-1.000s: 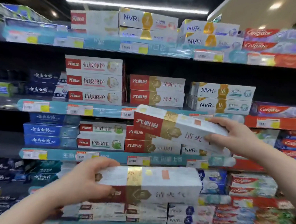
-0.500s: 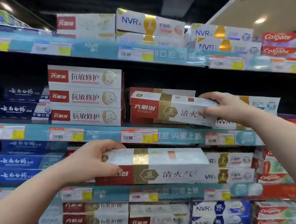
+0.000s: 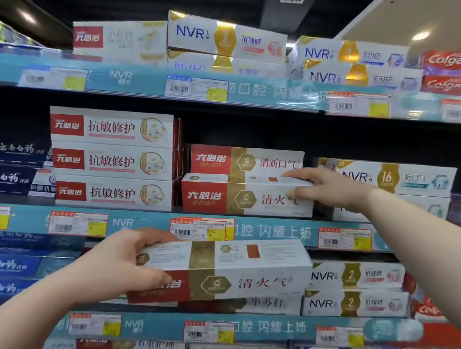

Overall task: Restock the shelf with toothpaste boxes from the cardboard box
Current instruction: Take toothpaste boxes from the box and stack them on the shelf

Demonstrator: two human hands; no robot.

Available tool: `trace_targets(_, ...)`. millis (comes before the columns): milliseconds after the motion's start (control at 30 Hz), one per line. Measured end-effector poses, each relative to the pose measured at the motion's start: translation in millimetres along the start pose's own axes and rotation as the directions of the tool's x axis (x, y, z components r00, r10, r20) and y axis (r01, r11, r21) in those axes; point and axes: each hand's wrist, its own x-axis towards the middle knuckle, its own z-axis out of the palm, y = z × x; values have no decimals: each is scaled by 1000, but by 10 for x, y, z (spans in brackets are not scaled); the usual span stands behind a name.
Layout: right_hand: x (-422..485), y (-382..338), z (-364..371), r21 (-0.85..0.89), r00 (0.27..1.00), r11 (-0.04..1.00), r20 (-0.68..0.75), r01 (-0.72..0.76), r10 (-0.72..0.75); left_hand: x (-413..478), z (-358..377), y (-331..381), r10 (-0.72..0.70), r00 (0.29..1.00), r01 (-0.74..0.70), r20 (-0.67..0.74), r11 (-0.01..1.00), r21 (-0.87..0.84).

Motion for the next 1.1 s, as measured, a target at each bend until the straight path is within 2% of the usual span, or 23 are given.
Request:
trace_targets(267,-5,161,-76,59,986,995,155,-76,66,54,83,104,-20,1000,20,-17,1000,-6)
trace_targets(400,-8,131,-94,49,983,996,168,-80,70,95,93,136,4,998,-7,-66,999,-35)
trace_targets(567,-93,5,-115,-239,1000,971,-9,10,-12,111,29,275,126,987,-135,-102,988,-79)
trace_targets(667,-286,-20,-222,-224,979,973,-177,60,-101,152,-81,427,188,976,-200,-109,974,-108)
trace_targets(767,-655,133,-282,-194,932,974,-316,118,-176,273,-183,591,250,953,-274,-173,953,-132)
trace_targets(867,-1016,347,-199,-187,938,975,-301,119,-173,454,-275,763,274,934,-302,-228,948,-100)
trace_targets(967,-1108,478,-203,-204,932,973,-318,110,-172,596,-323,958,285,937,-302,-200,951,-60)
trace_targets(1100,-975,329,-336,-244,891,960,-394,136,-226,829,-341,1138,289,945,-291,-157,957,4)
